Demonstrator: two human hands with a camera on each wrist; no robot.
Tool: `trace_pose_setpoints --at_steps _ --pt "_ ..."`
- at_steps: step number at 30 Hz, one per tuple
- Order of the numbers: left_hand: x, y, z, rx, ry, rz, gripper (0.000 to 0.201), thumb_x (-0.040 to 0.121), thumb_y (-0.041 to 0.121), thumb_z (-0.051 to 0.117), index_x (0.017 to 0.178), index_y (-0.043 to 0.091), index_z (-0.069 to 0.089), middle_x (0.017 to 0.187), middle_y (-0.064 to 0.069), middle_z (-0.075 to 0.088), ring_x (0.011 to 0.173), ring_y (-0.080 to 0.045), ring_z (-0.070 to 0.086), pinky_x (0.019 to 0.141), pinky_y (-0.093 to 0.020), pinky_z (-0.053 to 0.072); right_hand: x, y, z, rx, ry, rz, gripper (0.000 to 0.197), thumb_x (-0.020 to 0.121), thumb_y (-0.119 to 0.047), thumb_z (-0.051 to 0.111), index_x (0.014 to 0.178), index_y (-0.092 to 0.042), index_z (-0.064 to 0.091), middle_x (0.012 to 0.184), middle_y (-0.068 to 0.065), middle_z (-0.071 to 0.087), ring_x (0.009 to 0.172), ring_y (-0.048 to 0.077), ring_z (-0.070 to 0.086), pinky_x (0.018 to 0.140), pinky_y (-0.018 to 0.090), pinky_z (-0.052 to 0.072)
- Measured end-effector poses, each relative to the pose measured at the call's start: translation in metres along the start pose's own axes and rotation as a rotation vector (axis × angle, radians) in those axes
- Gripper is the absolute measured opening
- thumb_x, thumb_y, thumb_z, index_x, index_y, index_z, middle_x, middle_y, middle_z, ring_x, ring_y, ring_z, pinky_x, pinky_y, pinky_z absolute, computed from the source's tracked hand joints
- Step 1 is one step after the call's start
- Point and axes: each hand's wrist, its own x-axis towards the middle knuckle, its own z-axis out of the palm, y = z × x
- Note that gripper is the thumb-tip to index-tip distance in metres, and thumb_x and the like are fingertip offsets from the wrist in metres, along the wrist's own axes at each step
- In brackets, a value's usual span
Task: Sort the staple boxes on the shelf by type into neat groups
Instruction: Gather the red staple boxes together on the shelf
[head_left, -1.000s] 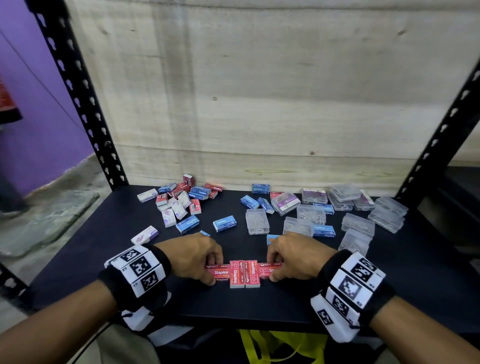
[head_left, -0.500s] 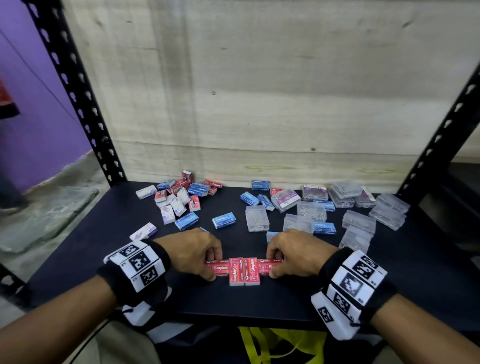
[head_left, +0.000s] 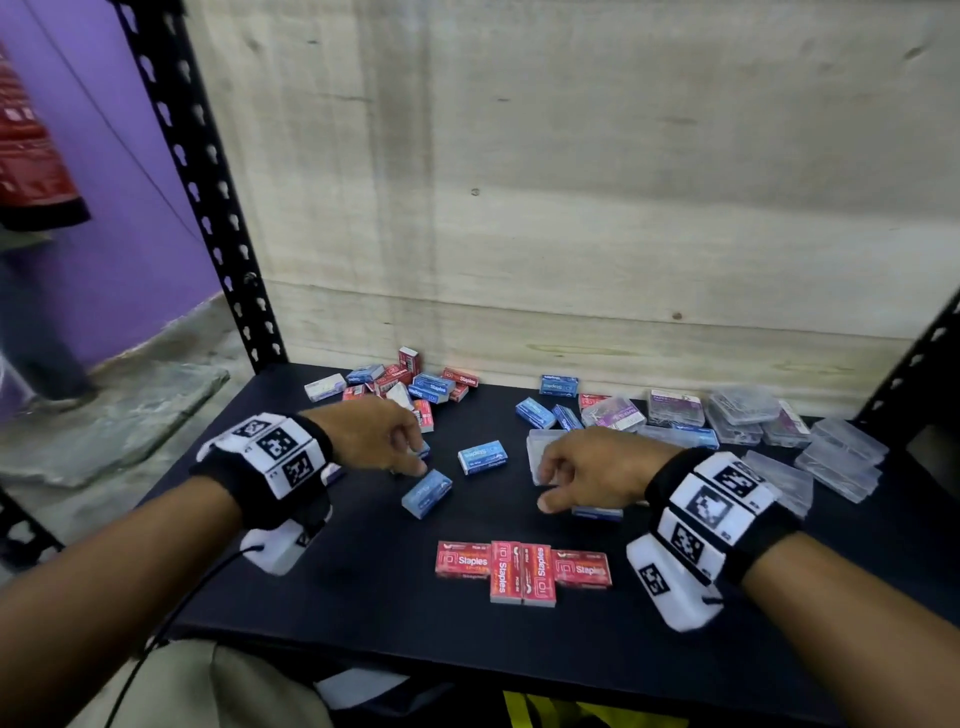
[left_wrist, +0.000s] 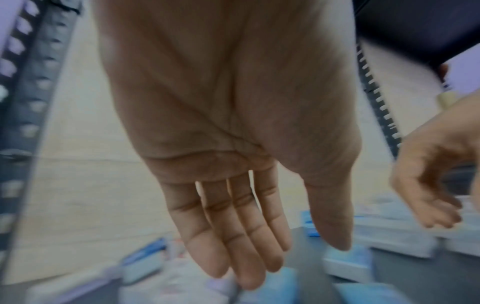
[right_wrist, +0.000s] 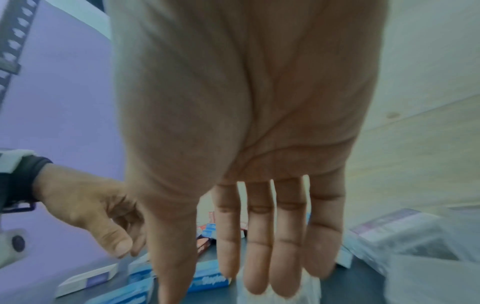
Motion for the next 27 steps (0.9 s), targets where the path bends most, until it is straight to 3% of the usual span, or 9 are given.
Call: trace_pose_setpoints --at_steps 5,9,13,17,21,27 --pt "0.021 -0.051 -0.028 0.094 0.141 -0.136 0.030 0.085 0.040 0.072 0.108 0.021 0.065 0.103 0.004 0.067 0.090 -0.012 0.060 0.081 -0.022 0.046 0.054 -0.005 -0.021 -0.061 0.168 0.016 0.033 0.087 -0.043 0.070 0.115 -0.026 0.063 0.105 -0.010 0.062 0.096 0.013 0.057 0.079 0.026 0.043" --pt "0.034 -0.082 -0.038 0.162 0.201 -0.187 0.039 0.084 0.038 0.073 0.114 0.016 0.063 0.109 -0.002 0.066 0.099 -0.021 0.060 0.081 -0.028 0.046 0.098 -0.009 -0.039 -0.121 0.229 0.076 0.037 0.084 -0.043 0.073 0.114 -0.025 0.062 0.112 -0.002 0.063 0.100 0.021 0.061 0.083 0.034 0.051" --pt "0.046 -0.098 -0.040 0.143 0.161 -0.261 0.045 0.083 0.052 0.070 0.113 0.021 0.061 0.111 -0.001 0.066 0.101 -0.021 0.060 0.086 -0.029 0.049 0.137 -0.016 -0.053 -0.205 0.249 0.097 0.041 0.083 -0.042 0.074 0.118 -0.023 0.061 0.114 0.002 0.064 0.100 0.025 0.062 0.077 0.032 0.048" --pt "0.057 -0.102 -0.039 0.086 0.090 -0.261 0.059 0.079 0.056 0.072 0.126 0.025 0.054 0.110 0.002 0.067 0.100 -0.019 0.060 0.092 -0.033 0.049 0.164 -0.026 -0.056 -0.285 0.227 0.087 0.046 0.082 -0.046 0.075 0.117 -0.019 0.062 0.114 0.004 0.063 0.098 0.026 0.062 0.077 0.035 0.051" --pt "0.063 -0.101 -0.038 0.095 0.092 -0.246 0.060 0.080 0.055 0.071 0.130 0.024 0.057 0.110 0.002 0.067 0.096 -0.017 0.058 0.088 -0.030 0.049 0.180 -0.032 -0.052 -0.355 0.266 0.058 0.047 0.080 -0.047 0.076 0.116 -0.020 0.061 0.114 0.005 0.060 0.101 0.026 0.060 0.071 0.033 0.043" --pt "0.060 -0.095 -0.033 0.331 0.153 -0.229 0.034 0.091 0.053 0.051 0.111 0.030 0.063 0.107 -0.004 0.064 0.088 -0.024 0.058 0.071 -0.031 0.046 0.191 -0.035 -0.050 -0.346 0.296 0.035 0.029 0.089 -0.028 0.067 0.114 -0.015 0.061 0.114 0.008 0.060 0.102 0.029 0.059 0.071 0.032 0.041"
